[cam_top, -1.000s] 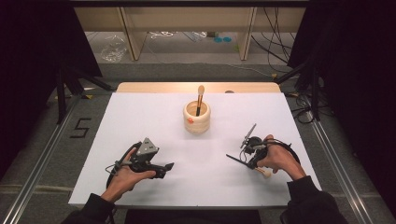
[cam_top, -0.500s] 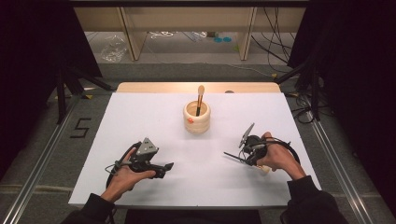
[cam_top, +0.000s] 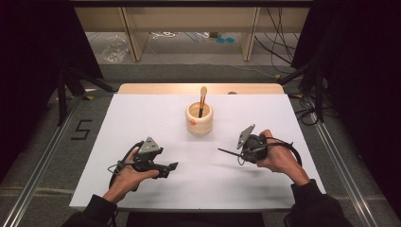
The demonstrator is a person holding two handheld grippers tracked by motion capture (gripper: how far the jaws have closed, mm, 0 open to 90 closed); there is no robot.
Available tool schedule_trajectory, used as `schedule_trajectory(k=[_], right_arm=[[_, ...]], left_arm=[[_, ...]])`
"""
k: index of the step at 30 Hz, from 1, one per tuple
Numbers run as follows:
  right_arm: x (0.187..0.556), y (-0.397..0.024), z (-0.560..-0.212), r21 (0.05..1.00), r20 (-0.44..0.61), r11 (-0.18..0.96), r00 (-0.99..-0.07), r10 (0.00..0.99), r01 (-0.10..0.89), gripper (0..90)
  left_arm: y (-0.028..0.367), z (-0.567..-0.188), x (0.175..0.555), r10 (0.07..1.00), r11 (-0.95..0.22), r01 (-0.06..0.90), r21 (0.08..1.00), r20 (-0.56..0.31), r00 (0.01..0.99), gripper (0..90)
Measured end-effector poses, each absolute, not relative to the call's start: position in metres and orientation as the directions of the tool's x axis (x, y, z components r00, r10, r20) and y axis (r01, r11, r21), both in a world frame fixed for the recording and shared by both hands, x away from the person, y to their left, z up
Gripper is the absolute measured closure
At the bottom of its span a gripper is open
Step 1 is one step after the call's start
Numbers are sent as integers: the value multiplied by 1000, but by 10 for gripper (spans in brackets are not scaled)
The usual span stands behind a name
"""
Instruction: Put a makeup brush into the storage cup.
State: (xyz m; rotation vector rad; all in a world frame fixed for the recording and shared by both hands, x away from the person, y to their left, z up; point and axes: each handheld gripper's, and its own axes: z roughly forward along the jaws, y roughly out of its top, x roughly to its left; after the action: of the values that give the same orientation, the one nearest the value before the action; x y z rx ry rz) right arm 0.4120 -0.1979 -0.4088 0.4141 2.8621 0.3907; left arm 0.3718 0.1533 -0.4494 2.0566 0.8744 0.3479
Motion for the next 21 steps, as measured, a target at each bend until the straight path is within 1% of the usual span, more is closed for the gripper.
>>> schedule_trajectory(k=[1,4,8,11,12,14,15,17,18,19,20,21], right_arm=[[411,-195,-408,301,-202,927,-935,293,225,829],[407,-188,-406,321,-205,929,-944,258,184,829],[405,-175,-404,313,-213,939,-952,217,144,829],[404,-164,-403,305,-243,947,-953,180,101,829],[404,-160,-403,298,-249,951,-955,159,80,829],[401,-150,-403,308,-245,948,-956,161,81,829],[402,-146,-402,296,-254,954,-958,131,52,829],[399,-138,-402,304,-241,952,-963,119,41,829],[398,-135,-402,306,-246,952,-963,107,27,829],[399,-132,-402,300,-263,954,-961,82,-1,829],[399,-129,-402,288,-270,957,-961,60,-22,829],[396,-126,-403,297,-262,955,-962,76,-5,829]], left_arm=[[151,-448,372,690,-393,451,801,-67,721,186],[146,-445,372,673,-409,439,800,-60,737,205],[141,-439,375,642,-456,402,794,-19,766,254],[137,-432,378,620,-488,385,783,1,784,291],[136,-430,379,608,-501,383,776,0,794,309],[134,-427,380,589,-522,394,756,-16,808,334],[133,-426,381,581,-530,392,752,-14,814,353],[132,-425,383,565,-551,406,729,-32,824,381],[131,-424,384,541,-562,406,720,-51,839,391],[130,-424,384,544,-562,421,712,-65,837,394],[129,-423,386,531,-578,412,704,-58,845,402],[129,-422,387,511,-596,401,696,-56,858,411]])
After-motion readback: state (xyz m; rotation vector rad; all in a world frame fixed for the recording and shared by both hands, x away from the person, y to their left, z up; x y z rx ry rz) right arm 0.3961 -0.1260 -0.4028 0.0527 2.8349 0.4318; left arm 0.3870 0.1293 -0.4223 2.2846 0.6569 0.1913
